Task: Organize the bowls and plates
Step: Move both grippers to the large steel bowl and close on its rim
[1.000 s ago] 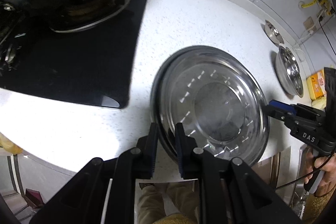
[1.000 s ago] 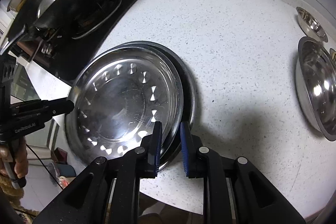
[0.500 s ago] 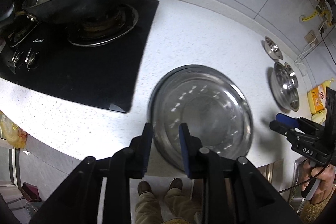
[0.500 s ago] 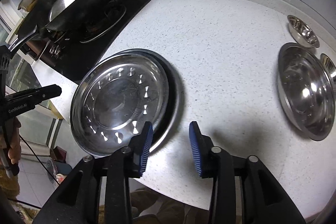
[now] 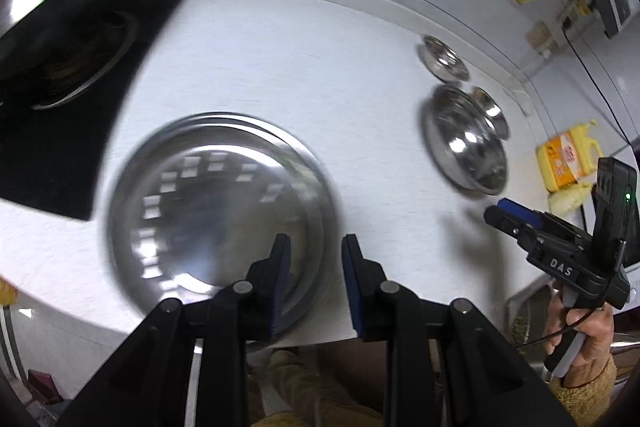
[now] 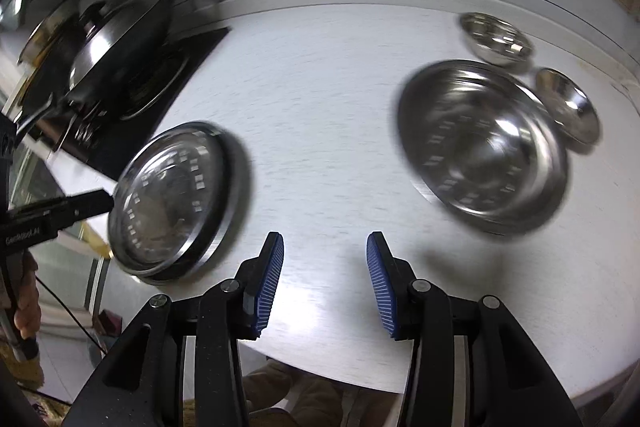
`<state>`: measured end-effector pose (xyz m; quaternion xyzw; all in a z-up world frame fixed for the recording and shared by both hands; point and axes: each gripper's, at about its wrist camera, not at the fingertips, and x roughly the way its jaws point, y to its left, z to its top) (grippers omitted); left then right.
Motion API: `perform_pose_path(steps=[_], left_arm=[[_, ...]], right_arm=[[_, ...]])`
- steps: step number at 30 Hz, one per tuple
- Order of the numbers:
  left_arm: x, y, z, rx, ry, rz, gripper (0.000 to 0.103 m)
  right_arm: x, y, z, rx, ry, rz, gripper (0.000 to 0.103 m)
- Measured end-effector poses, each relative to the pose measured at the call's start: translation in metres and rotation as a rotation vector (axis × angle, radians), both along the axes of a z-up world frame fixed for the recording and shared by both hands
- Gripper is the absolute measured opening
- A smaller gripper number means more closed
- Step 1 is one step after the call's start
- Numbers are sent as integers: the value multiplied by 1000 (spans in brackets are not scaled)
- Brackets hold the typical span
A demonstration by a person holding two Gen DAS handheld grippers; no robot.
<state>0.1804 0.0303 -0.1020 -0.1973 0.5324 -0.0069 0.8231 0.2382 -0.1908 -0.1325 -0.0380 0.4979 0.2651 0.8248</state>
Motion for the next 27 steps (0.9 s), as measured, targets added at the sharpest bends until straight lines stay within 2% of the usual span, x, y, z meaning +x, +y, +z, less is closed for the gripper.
perform_pose_path(steps=[3, 6, 8, 13, 19, 27], left_arm=[[25, -31, -2, -15, 9, -59, 30], [49, -54, -5, -26, 10, -78, 35], [68, -65, -10, -43, 18, -79, 40], [117, -81, -33, -117, 79, -38, 40], [166, -97, -53, -145, 99, -9, 40], [201, -111, -65, -116, 103, -15, 40]], right_arm=[[12, -32, 4, -4, -10, -64, 39], [26, -63, 8, -5, -24, -129, 46], [36, -80, 9, -14, -37, -161, 48], [68, -113, -1, -1, -5, -214, 49], [111, -129, -17, 7, 39, -235, 49], [143, -135, -38, 20, 82, -233, 49]])
